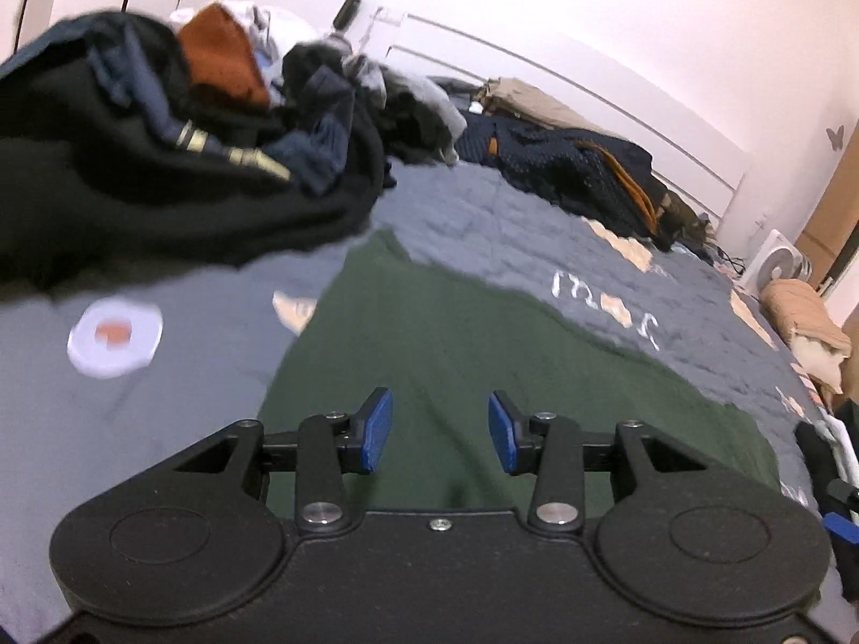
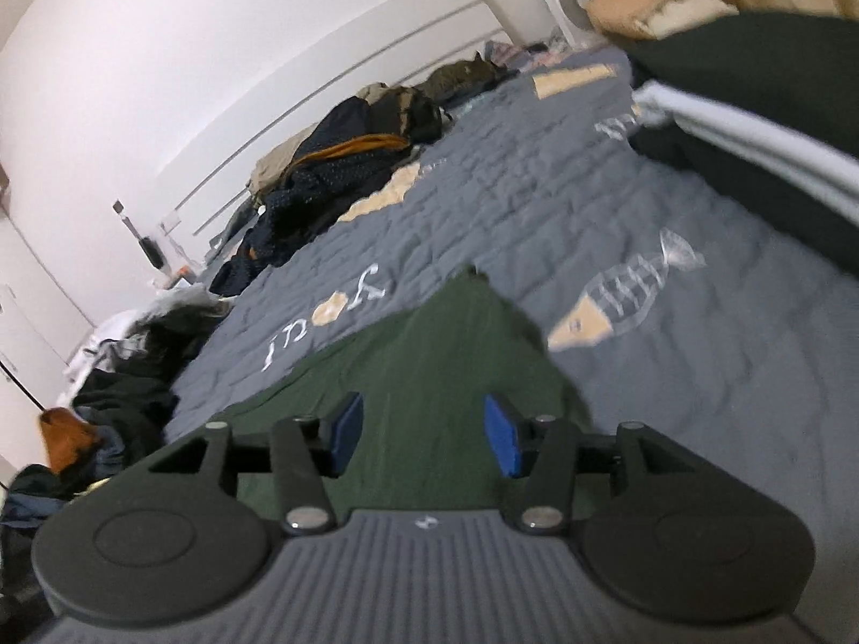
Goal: Fold clothes
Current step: 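Open both grippers and release the folded shirt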
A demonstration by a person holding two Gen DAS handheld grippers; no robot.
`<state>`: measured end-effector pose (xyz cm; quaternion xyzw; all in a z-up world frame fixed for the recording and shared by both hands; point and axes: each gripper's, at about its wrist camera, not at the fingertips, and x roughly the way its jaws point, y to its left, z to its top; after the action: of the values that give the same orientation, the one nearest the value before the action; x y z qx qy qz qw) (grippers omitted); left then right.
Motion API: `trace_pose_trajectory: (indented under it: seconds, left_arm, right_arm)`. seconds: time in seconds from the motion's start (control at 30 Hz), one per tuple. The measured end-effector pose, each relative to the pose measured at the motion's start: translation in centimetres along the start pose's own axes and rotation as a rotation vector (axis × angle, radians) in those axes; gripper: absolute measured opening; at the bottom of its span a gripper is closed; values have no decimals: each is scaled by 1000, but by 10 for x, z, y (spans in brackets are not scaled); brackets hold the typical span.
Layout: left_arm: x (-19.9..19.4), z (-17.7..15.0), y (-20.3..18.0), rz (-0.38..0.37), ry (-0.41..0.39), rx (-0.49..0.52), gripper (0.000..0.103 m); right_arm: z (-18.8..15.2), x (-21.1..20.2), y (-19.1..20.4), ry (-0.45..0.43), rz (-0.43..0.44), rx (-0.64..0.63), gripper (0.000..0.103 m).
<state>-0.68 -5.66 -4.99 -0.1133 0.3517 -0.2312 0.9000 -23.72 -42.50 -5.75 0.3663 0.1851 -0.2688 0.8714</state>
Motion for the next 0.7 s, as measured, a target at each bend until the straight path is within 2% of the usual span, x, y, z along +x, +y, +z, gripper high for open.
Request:
trace_pose_trajectory:
  seconds: [0.27, 0.4, 0.47, 0.7]
  left_arm:
    - [-18, -29, 33, -63, 81, -193, 48]
    - [-19, -45, 62, -197, 135, -447, 50]
    - [-18, -55, 74, -203, 166, -552, 50]
    - [-20, -58, 87, -149, 164, -570, 55]
  right_arm:
    - [-35, -28, -17, 39, 2, 127, 53]
    - [-50, -39, -23, 65, 9, 184, 53]
    - [-54, -42, -26, 76, 21, 213, 54]
    - [-65, -38, -41, 124, 73, 387, 55]
